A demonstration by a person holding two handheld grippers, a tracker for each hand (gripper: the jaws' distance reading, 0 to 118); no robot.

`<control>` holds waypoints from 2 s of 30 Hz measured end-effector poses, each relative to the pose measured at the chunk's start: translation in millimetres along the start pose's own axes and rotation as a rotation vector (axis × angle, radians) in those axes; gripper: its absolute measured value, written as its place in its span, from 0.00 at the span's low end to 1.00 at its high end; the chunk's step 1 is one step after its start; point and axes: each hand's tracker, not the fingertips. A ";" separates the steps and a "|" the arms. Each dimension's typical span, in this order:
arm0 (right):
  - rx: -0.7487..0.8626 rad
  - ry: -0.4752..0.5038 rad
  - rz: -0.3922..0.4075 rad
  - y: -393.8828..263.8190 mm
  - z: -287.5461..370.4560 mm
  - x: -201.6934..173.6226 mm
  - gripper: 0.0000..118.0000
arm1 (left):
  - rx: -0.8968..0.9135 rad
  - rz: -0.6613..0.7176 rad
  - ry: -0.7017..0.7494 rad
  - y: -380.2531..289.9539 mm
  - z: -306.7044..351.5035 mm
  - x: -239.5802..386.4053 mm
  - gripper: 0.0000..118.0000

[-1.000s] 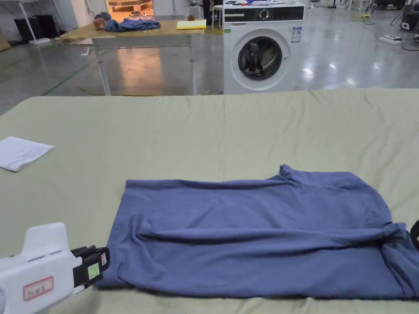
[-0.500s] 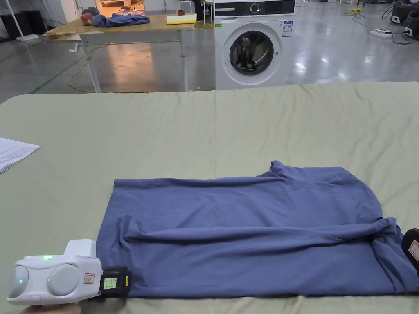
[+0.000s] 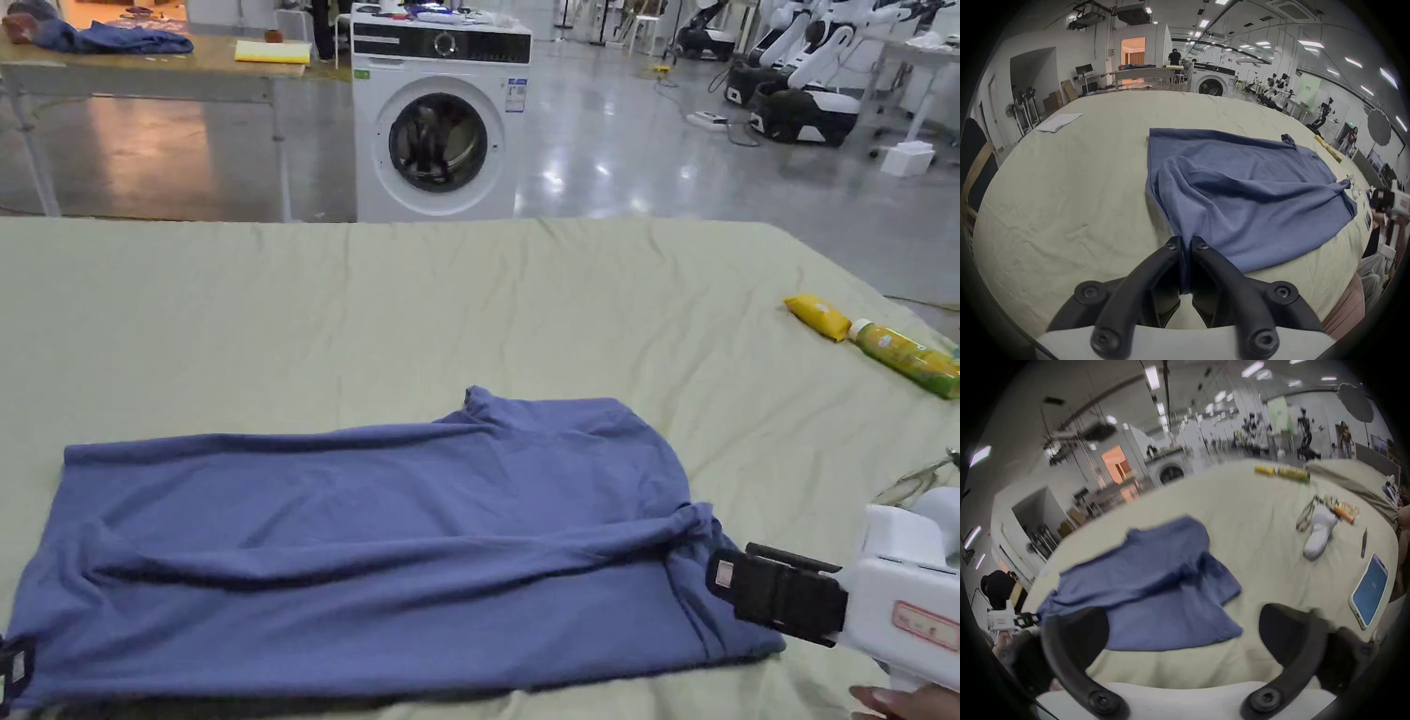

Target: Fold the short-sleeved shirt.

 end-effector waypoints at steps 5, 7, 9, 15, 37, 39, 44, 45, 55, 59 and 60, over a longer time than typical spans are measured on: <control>-0.164 -0.085 0.032 17.3 -59.9 8.0 0.83 | -0.020 -0.027 0.038 -4.5 -4.9 9.7 0.00; -0.256 -0.096 0.091 18.4 -77.3 2.5 0.75 | -0.035 -0.018 0.043 -5.6 -9.8 9.2 0.00; -0.322 -0.176 0.200 9.0 -86.2 -5.4 0.51 | -0.058 -0.011 0.043 -8.2 -12.9 9.1 0.00; -0.249 -0.110 0.252 16.4 -52.7 -28.7 0.01 | -0.068 -0.002 0.029 -0.6 -6.9 3.2 0.00; -0.222 -0.142 0.181 -54.0 46.1 -2.9 0.87 | -0.052 0.036 -0.068 -75.0 92.1 -33.8 0.68; -0.144 -0.084 0.186 -44.1 63.0 -18.2 0.97 | 0.030 0.042 -0.078 -62.8 109.2 -27.2 0.68; 0.119 0.046 0.249 -28.9 107.1 -78.5 0.96 | 0.364 0.104 -0.099 -41.7 147.3 2.6 0.68; 0.227 0.081 0.251 -33.5 113.9 -89.2 0.89 | 0.468 0.081 -0.094 -42.6 154.1 9.8 0.67; 0.652 0.232 0.141 -39.6 121.8 -149.9 0.00 | 0.610 0.006 0.000 -9.4 131.0 27.7 0.00; 0.596 0.197 0.230 -26.1 111.7 -152.9 0.00 | -0.013 -0.041 -0.089 74.7 45.6 -24.6 0.00; 0.577 0.191 0.232 -25.0 107.2 -152.9 0.00 | -0.109 -0.036 -0.115 83.1 19.4 -36.9 0.01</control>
